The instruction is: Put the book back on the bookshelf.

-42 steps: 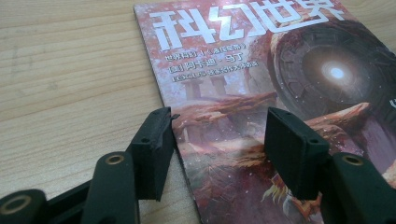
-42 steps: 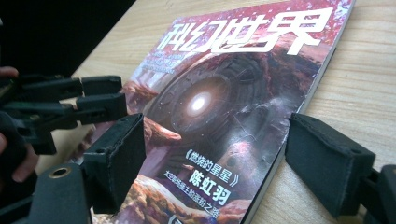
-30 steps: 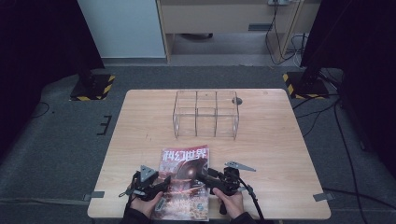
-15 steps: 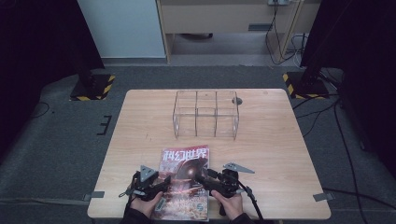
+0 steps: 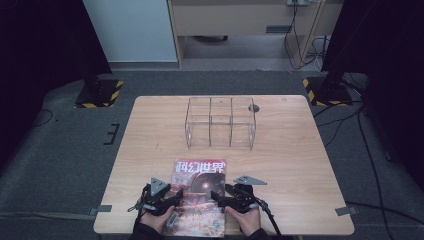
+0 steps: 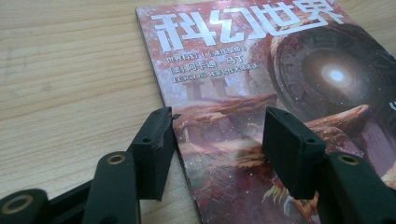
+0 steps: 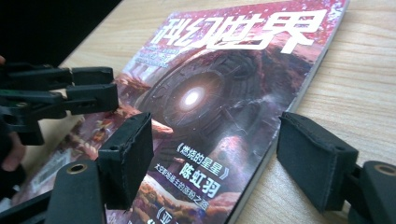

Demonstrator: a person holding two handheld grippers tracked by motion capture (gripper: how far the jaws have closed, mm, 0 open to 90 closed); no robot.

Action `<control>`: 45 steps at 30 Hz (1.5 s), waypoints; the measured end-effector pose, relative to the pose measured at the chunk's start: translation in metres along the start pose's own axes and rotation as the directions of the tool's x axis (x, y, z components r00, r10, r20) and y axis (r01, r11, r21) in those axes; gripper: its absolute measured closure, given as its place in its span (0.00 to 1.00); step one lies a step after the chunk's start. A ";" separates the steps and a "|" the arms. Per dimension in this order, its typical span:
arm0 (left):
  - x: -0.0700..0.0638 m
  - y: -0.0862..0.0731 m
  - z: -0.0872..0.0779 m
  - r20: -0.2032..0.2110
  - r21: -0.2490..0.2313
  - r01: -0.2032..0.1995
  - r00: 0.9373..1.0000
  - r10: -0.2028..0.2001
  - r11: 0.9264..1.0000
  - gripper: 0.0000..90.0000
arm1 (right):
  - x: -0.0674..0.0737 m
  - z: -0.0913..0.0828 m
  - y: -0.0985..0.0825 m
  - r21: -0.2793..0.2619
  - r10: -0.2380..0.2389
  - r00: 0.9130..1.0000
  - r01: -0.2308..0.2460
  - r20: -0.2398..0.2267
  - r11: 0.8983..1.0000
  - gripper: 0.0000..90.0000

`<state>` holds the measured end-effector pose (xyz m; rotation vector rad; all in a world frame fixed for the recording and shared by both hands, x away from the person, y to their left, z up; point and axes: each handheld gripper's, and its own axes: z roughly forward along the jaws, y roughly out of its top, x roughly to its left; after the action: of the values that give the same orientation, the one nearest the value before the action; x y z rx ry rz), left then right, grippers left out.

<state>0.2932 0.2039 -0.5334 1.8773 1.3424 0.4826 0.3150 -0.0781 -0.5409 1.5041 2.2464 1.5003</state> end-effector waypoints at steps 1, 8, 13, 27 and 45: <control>-0.001 0.000 0.000 0.003 0.002 0.005 1.000 -0.005 1.000 0.48 | 0.001 0.000 0.000 0.001 -0.011 1.000 0.011 0.011 1.000 0.29; -0.002 -0.001 0.000 -0.003 -0.001 0.007 1.000 -0.007 1.000 0.47 | -0.007 -0.002 0.001 -0.022 0.130 0.990 -0.131 -0.054 0.991 0.29; -0.002 -0.001 -0.001 0.000 0.000 0.019 1.000 -0.019 1.000 0.47 | -0.008 -0.008 0.004 -0.094 0.164 0.980 -0.175 -0.117 0.980 0.34; 0.002 -0.001 -0.001 0.030 -0.005 0.047 0.998 -0.047 0.999 0.48 | 0.026 -0.010 0.016 -0.144 -0.086 0.991 0.070 -0.104 0.987 0.36; 0.007 0.000 -0.001 0.064 -0.003 0.073 0.995 -0.072 0.997 0.48 | 0.021 -0.009 0.010 -0.119 -0.123 0.992 0.117 -0.039 0.986 0.36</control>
<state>0.2951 0.2110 -0.5333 1.8180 1.3603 0.3853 0.3060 -0.0685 -0.5197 1.2916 2.1877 1.6144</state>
